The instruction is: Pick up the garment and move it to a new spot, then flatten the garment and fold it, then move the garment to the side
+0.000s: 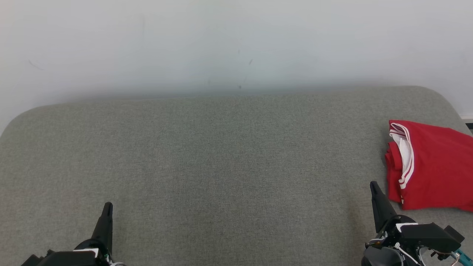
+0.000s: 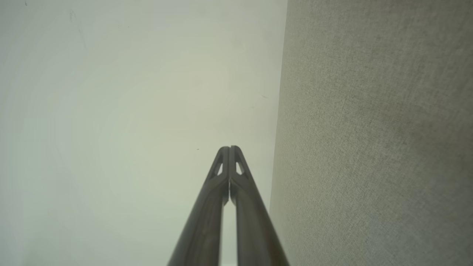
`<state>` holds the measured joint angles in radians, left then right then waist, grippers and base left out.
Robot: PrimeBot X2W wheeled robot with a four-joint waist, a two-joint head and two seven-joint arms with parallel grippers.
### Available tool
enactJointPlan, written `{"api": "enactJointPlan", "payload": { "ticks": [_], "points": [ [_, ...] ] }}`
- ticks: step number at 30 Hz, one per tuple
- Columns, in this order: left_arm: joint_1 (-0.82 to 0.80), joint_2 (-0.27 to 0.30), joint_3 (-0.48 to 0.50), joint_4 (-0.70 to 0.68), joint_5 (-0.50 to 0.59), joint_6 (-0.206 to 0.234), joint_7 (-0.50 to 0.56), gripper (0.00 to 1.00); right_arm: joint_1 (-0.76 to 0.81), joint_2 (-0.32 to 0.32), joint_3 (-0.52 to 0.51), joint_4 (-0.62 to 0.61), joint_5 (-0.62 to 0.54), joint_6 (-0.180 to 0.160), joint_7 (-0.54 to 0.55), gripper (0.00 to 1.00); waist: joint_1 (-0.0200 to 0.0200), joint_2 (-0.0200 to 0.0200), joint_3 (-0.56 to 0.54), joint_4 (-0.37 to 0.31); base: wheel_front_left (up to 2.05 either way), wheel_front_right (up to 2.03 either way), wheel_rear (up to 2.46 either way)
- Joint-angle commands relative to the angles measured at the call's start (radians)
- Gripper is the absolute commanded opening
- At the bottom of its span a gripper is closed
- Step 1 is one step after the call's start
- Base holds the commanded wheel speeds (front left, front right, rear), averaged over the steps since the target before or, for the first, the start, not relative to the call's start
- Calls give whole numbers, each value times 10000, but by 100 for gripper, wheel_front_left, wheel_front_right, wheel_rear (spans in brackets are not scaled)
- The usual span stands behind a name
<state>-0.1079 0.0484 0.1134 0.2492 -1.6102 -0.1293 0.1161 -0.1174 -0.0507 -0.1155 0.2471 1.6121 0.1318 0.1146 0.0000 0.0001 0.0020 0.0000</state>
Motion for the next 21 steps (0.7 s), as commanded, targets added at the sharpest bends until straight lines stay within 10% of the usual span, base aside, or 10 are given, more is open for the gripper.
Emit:
{"api": "enactJointPlan", "payload": {
  "ticks": [1,21],
  "points": [
    [-81,34,37,-38,-44,-36,5,0,118,9,0,-27,9,-21,35,0,0,-1,0,0,0,0,0],
    [-81,34,36,-37,-44,-36,5,0,117,9,0,-27,9,-21,34,0,0,-1,0,0,0,0,0]
  ]
}}
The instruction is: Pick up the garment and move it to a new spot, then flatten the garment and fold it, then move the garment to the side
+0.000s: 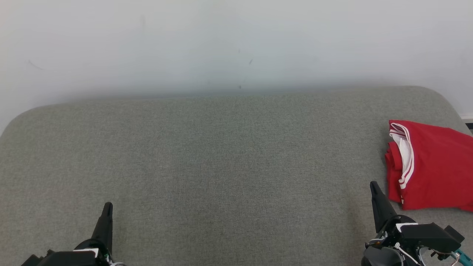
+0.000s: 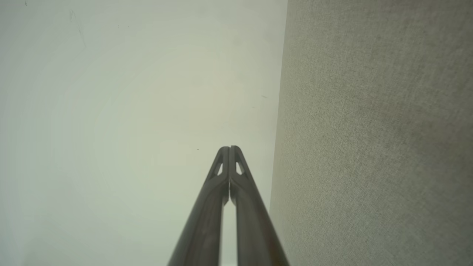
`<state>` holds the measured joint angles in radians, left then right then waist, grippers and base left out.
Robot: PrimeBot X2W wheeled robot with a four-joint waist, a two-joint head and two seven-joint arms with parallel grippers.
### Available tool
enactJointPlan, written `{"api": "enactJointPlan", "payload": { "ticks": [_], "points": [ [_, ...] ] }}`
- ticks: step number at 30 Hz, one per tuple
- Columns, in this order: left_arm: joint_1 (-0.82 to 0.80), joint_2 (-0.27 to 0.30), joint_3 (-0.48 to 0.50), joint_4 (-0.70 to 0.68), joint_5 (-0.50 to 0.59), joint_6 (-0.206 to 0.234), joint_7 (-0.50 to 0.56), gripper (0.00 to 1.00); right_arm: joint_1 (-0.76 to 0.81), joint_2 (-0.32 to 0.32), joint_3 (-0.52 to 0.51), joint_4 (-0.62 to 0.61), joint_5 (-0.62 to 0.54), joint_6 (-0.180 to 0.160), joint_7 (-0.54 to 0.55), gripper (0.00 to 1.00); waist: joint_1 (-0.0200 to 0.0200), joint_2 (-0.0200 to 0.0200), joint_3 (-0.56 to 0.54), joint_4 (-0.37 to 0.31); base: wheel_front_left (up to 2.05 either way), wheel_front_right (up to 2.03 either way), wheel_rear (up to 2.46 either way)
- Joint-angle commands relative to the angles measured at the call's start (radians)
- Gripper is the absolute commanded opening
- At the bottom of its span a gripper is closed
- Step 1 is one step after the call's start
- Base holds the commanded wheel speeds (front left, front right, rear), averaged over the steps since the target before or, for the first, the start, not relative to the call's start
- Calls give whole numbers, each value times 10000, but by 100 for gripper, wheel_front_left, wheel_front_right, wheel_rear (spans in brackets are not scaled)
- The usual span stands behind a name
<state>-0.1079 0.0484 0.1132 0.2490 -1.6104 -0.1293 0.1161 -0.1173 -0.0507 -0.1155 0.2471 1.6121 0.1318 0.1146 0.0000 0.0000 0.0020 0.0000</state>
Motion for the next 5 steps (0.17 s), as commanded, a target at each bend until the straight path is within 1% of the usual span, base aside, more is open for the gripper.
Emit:
{"api": "enactJointPlan", "payload": {
  "ticks": [1,5],
  "points": [
    [-81,34,38,-36,-42,-36,5,0,116,9,0,-27,9,-21,34,0,0,0,0,0,0,0,0],
    [-81,34,38,-36,-41,-36,4,0,116,9,1,-27,9,-21,34,0,0,0,0,0,0,0,0]
  ]
}}
